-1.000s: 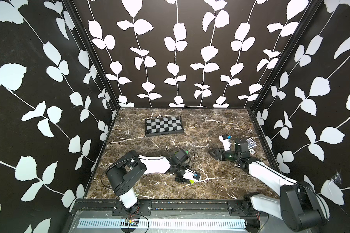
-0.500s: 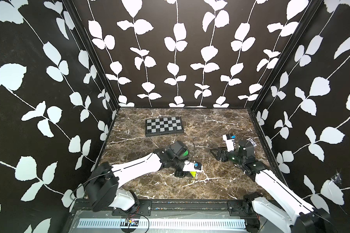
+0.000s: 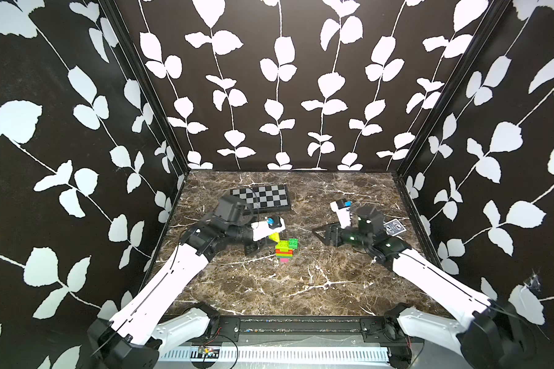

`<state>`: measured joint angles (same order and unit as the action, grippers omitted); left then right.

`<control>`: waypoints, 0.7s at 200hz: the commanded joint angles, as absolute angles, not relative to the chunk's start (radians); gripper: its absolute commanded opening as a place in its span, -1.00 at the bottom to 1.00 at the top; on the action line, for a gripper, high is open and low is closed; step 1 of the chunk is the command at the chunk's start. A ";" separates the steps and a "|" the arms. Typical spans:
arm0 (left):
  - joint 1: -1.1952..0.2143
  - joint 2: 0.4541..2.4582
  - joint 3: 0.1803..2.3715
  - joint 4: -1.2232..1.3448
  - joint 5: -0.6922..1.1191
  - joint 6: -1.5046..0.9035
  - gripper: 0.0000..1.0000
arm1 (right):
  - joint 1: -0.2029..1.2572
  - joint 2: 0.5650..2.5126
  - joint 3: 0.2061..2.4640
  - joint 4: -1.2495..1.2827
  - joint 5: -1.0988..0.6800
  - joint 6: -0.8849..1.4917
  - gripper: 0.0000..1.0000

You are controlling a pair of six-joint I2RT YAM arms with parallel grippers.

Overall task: Assemble a carrot with lego
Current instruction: Assemble the lego brick with the lego brick.

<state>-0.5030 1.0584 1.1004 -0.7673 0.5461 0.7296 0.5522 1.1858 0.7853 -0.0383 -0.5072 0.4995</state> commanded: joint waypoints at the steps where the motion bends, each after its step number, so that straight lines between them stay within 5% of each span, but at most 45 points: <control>1: -0.451 1.103 1.055 -0.811 0.594 0.842 -1.00 | 0.580 1.263 0.856 0.021 -0.562 0.612 0.60; 48: -0.439 1.261 1.109 -0.837 0.738 1.047 -1.00 | 0.627 1.395 0.867 0.097 -0.613 0.712 0.56; 140: -0.439 1.367 1.122 -0.842 0.717 1.143 -1.00 | 0.652 1.509 0.869 0.193 -0.697 0.752 0.32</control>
<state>-0.4423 1.3563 1.1030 -0.8177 0.7067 1.1042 0.6392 1.4948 0.8333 0.1318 -0.6682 0.7372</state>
